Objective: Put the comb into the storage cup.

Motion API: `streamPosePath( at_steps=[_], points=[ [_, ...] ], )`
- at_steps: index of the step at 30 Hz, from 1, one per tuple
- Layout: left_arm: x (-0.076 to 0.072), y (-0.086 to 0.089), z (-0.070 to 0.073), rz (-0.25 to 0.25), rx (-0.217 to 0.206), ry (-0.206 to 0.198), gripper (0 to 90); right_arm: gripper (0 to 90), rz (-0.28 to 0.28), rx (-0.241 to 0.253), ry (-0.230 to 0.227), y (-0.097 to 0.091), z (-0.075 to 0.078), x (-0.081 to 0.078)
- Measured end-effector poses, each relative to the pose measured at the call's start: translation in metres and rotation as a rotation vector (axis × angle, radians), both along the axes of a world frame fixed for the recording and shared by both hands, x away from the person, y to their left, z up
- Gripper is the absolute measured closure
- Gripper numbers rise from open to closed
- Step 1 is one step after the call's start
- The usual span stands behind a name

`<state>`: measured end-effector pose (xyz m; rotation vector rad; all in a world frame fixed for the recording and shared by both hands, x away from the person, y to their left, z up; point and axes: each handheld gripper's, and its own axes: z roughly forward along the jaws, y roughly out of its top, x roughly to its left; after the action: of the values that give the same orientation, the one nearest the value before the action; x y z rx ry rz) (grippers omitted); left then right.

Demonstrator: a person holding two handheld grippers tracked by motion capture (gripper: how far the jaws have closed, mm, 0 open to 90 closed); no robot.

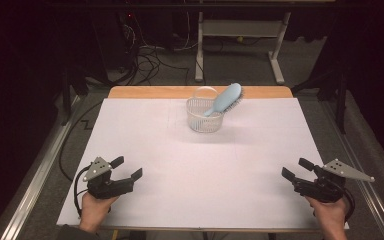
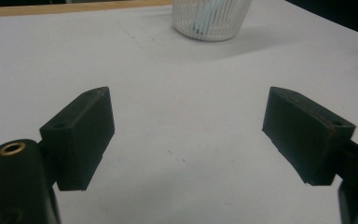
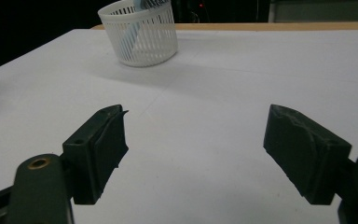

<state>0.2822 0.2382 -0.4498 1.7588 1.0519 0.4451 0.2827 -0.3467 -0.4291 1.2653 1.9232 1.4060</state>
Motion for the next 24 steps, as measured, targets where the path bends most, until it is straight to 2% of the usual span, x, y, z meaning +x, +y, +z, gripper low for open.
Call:
streamPosePath(
  at_steps=[24],
  points=[
    [0.0, 0.001, 0.0, 0.001, -0.01, 0.004, 15.9, 22.5, -0.02, -0.015, 0.036, -0.004, -0.012, 0.004]
  ],
)
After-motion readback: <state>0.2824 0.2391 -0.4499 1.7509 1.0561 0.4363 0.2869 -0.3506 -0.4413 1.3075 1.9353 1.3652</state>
